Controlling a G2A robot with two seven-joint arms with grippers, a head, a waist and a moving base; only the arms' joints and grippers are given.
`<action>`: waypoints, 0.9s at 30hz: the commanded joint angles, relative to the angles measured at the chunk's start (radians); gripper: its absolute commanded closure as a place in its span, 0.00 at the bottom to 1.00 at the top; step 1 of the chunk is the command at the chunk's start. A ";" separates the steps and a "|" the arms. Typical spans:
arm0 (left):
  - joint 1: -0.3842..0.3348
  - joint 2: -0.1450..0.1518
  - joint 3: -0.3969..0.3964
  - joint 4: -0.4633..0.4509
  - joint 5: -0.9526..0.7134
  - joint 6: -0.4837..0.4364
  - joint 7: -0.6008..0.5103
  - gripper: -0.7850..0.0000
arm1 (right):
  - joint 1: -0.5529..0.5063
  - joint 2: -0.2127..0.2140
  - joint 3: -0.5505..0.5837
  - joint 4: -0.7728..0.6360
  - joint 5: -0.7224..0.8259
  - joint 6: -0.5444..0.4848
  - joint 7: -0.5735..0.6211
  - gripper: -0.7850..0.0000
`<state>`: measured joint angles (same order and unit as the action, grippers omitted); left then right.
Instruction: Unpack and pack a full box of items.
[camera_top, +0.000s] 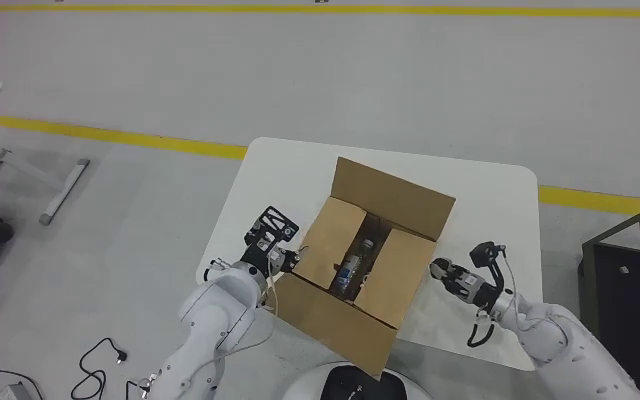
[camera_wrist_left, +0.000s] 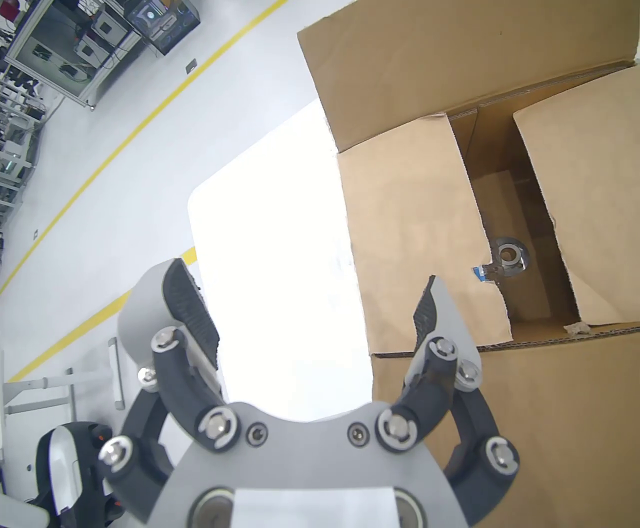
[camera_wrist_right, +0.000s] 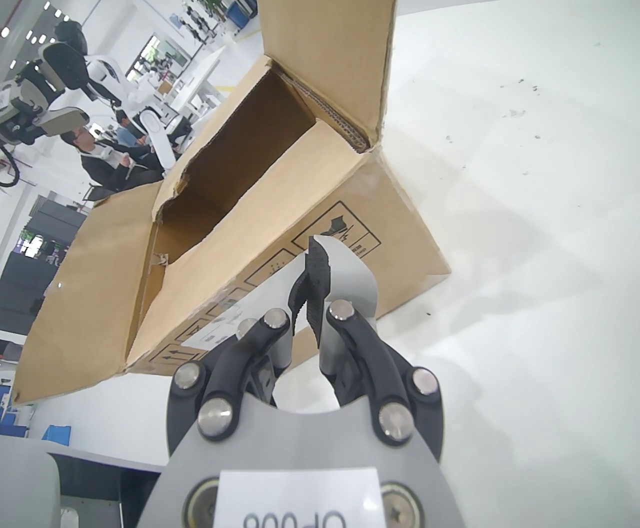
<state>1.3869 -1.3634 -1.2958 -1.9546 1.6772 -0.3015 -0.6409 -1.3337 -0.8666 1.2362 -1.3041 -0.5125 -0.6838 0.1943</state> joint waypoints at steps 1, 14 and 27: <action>0.000 0.000 0.000 -0.001 -0.001 -0.001 0.000 0.00 | 0.027 -0.008 -0.016 0.022 -0.002 0.005 -0.003 1.00; 0.000 0.000 0.000 -0.001 -0.001 -0.001 0.000 0.00 | 0.218 -0.068 -0.126 0.142 0.016 0.035 -0.014 1.00; 0.000 0.000 0.000 -0.001 -0.001 -0.001 0.000 0.00 | 0.285 -0.094 -0.139 0.206 0.007 -0.025 -0.058 1.00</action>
<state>1.3872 -1.3634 -1.2959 -1.9552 1.6763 -0.3024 -0.6410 -1.0364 -0.9643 1.0844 -1.0885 -0.5028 -0.6971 0.1473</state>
